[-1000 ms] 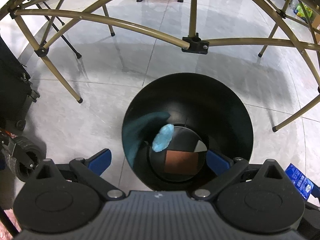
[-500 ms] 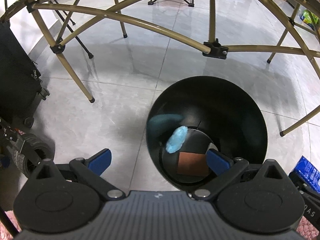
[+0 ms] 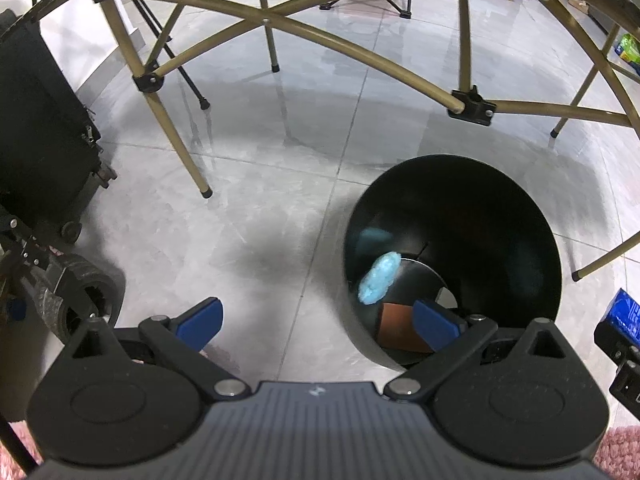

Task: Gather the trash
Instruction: 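Move the right tool with the tissue pack over the bin and open it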

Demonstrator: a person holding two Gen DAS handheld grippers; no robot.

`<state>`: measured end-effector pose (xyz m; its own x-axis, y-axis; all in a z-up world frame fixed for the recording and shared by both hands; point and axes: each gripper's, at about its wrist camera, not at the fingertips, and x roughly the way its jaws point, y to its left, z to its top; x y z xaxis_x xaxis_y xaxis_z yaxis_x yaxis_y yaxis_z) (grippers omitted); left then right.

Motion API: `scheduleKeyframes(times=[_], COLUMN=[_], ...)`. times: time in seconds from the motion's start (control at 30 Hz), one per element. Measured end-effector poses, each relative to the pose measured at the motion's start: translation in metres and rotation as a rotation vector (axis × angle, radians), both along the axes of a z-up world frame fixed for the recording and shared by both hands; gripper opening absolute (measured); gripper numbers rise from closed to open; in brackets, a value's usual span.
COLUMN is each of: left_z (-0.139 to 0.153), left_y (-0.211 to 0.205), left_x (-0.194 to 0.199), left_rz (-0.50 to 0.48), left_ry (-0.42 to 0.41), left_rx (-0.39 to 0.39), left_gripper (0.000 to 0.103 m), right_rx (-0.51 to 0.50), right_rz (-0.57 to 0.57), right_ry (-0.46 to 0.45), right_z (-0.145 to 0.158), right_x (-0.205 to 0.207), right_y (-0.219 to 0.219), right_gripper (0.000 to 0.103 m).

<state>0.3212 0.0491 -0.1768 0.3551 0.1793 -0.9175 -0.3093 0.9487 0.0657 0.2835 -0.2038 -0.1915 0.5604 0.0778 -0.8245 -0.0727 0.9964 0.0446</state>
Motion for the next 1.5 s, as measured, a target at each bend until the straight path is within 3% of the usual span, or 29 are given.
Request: scheduleKeyframes(times=[0.8, 1.5], left_z=[-0.004, -0.017], left_y=[0.062, 0.102], left_x=[-0.028, -0.045], left_rz=[0.088, 0.158], left_ry=[0.009, 0.049], left_rx=[-0.029, -0.054], left_gripper=[0.103, 0.103], right_rx=[0.021, 0.015], right_rz=[0.115, 0.149], right_ry=[-0.007, 0.053], right_z=[0.008, -0.019], right_x=[0.015, 0.039], right_y=[0.075, 0.132], right_gripper=[0.078, 0.078])
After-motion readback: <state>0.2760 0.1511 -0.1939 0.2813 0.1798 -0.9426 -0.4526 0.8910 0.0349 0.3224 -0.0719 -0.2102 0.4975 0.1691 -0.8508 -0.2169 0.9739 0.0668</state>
